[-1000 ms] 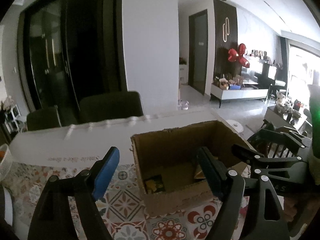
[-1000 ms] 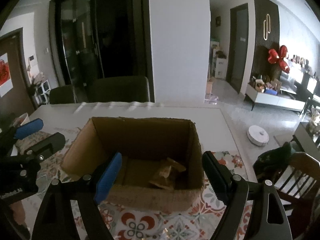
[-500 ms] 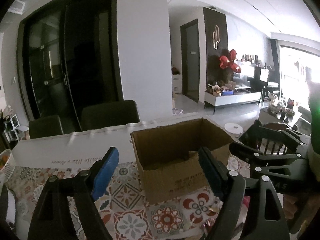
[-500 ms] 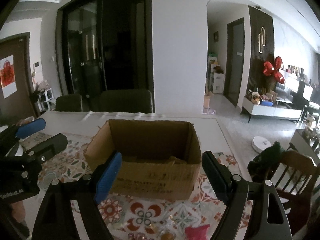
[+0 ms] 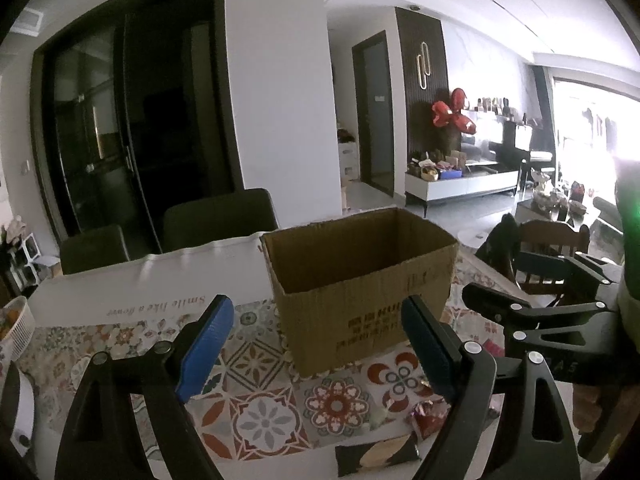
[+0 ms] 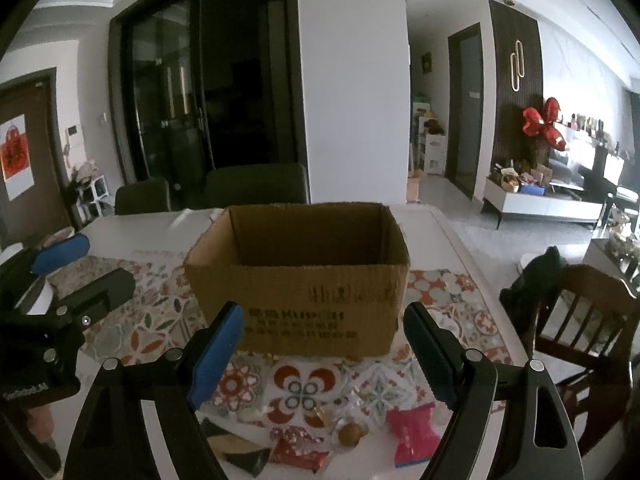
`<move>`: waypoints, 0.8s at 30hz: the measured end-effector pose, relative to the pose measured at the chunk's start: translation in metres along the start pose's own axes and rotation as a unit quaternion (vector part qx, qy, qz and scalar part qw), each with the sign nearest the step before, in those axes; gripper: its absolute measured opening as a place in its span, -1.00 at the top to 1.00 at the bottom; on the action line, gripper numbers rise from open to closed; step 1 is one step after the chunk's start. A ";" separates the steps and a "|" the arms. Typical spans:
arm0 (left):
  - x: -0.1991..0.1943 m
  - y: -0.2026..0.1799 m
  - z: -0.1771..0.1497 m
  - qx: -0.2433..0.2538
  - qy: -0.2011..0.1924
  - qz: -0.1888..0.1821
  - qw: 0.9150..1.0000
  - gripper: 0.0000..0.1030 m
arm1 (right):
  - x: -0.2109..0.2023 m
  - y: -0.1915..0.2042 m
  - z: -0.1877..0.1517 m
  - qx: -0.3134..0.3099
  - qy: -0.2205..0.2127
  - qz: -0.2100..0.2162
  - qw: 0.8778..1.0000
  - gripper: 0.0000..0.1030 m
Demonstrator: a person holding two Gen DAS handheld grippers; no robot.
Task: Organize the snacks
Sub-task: 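Move both tools back from the box toward the remaining snacks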
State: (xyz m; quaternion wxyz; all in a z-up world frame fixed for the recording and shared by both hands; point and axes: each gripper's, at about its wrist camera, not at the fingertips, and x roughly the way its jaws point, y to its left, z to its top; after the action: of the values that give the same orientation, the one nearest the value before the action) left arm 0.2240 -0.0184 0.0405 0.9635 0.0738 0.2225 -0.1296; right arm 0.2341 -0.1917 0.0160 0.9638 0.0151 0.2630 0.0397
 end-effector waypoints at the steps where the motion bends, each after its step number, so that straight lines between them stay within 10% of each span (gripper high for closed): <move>1: -0.001 -0.001 -0.002 0.002 0.000 -0.002 1.000 -0.67 | -0.001 0.000 -0.003 0.000 0.002 0.000 1.000 -0.61; 24: 0.024 -0.006 -0.062 0.048 0.074 -0.039 0.995 -0.65 | 0.020 0.017 -0.062 -0.028 0.083 0.008 0.996 -0.60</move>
State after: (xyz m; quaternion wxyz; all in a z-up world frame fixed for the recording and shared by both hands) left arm 0.2177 -0.0173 -0.0259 0.9338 0.1207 0.2895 -0.1723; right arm 0.2189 -0.1727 -0.0468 0.9384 -0.0128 0.3407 0.0558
